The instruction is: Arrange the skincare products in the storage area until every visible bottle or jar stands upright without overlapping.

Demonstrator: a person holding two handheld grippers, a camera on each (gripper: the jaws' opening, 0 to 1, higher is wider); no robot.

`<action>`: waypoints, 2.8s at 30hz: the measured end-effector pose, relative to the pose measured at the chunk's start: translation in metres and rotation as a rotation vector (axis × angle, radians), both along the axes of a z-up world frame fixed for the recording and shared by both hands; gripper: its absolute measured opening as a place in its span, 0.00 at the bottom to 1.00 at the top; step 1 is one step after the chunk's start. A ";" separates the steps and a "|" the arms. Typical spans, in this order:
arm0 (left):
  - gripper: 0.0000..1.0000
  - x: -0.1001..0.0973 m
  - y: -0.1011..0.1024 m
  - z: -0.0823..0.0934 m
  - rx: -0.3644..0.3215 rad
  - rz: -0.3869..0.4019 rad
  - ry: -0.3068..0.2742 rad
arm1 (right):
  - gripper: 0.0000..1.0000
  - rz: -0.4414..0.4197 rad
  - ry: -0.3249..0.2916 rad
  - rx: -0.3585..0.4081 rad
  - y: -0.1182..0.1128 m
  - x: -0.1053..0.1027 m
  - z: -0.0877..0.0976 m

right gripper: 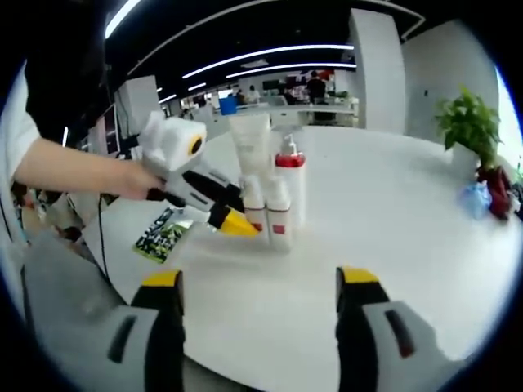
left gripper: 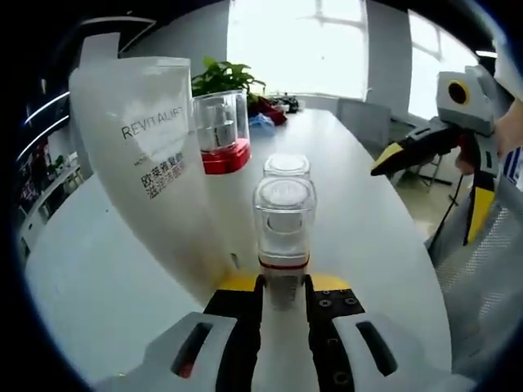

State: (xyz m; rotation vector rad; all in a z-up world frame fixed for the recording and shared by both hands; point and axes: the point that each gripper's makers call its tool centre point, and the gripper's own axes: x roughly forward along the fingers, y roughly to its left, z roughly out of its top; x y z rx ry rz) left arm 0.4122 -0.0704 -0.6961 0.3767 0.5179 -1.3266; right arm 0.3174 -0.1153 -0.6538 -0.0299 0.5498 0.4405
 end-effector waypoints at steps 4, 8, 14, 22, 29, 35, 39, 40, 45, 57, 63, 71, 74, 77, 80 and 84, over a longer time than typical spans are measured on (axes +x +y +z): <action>0.22 -0.003 0.006 -0.005 0.015 0.007 0.013 | 0.77 0.001 0.000 -0.001 0.000 0.000 0.000; 0.27 -0.007 0.015 -0.005 0.023 0.031 0.028 | 0.78 0.008 0.001 -0.006 0.001 0.000 0.001; 0.37 -0.018 0.036 0.000 0.020 0.090 0.060 | 0.79 0.022 -0.005 -0.009 0.005 0.000 0.004; 0.49 -0.036 0.073 0.000 0.029 0.191 0.115 | 0.80 0.047 -0.026 -0.003 0.015 0.001 0.013; 0.57 -0.052 0.102 0.006 0.025 0.279 0.158 | 0.82 0.067 -0.034 0.001 0.022 -0.002 0.017; 0.65 -0.061 0.119 0.018 -0.007 0.363 0.187 | 0.84 0.079 -0.043 0.012 0.027 -0.005 0.021; 0.71 -0.070 0.132 0.026 -0.019 0.417 0.198 | 0.85 0.086 -0.045 0.012 0.029 -0.008 0.023; 0.71 -0.073 0.137 0.027 -0.020 0.432 0.204 | 0.85 0.087 -0.047 0.014 0.029 -0.009 0.025; 0.73 -0.086 0.154 0.031 -0.033 0.486 0.211 | 0.86 0.088 -0.050 0.018 0.030 -0.013 0.026; 0.82 -0.120 0.189 0.032 -0.038 0.597 0.226 | 0.89 0.087 -0.068 0.022 0.032 -0.022 0.032; 0.87 -0.126 0.202 0.038 -0.047 0.653 0.208 | 0.91 0.094 -0.081 0.022 0.034 -0.023 0.036; 0.94 -0.137 0.214 0.041 -0.054 0.713 0.206 | 0.92 0.105 -0.084 0.021 0.038 -0.029 0.039; 0.97 -0.140 0.217 0.045 -0.062 0.735 0.196 | 0.92 0.105 -0.085 0.024 0.037 -0.031 0.040; 0.97 -0.142 0.221 0.050 -0.068 0.755 0.189 | 0.92 0.108 -0.086 0.025 0.039 -0.033 0.041; 0.97 -0.146 0.227 0.050 -0.058 0.771 0.180 | 0.92 0.102 -0.090 0.036 0.040 -0.033 0.042; 0.97 -0.150 0.233 0.048 -0.065 0.802 0.186 | 0.92 0.096 -0.097 0.033 0.039 -0.033 0.042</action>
